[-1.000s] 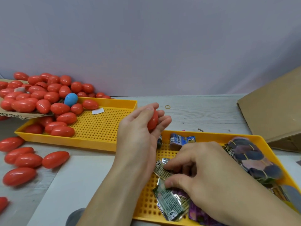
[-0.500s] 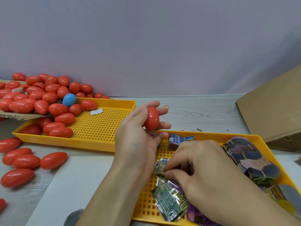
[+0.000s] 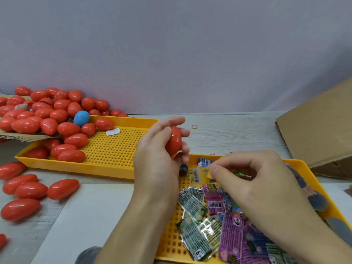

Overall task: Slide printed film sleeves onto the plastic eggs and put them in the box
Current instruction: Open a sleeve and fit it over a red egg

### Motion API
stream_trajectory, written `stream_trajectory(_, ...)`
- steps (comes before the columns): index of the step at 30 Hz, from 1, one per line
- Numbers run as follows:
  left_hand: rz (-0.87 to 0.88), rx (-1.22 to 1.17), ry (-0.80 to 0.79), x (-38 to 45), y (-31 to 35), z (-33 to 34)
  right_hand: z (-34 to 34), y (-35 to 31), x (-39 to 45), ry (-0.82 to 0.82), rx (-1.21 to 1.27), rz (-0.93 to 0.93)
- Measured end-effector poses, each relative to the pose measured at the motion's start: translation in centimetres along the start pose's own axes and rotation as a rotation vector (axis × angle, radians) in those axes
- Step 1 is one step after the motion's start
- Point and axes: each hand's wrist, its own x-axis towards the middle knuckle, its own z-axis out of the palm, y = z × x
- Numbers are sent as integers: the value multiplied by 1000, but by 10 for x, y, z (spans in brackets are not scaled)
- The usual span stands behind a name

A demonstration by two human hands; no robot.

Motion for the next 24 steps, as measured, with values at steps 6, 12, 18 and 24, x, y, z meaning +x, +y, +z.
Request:
stream_trajectory(6, 22, 315, -219, -6, -2, 2, -4, 10, 8, 162, 402, 177)
stream_trajectory(12, 70, 429, -272, -10, -5, 5, -4, 10, 11, 151, 613, 218)
stream_trajectory(18, 67, 413, -331, -10, -3, 5, -8, 5, 10, 66, 794, 260)
stream_trajectory(24, 31, 430, -392, -11, -1, 5, -8, 9, 11, 76, 629, 207)
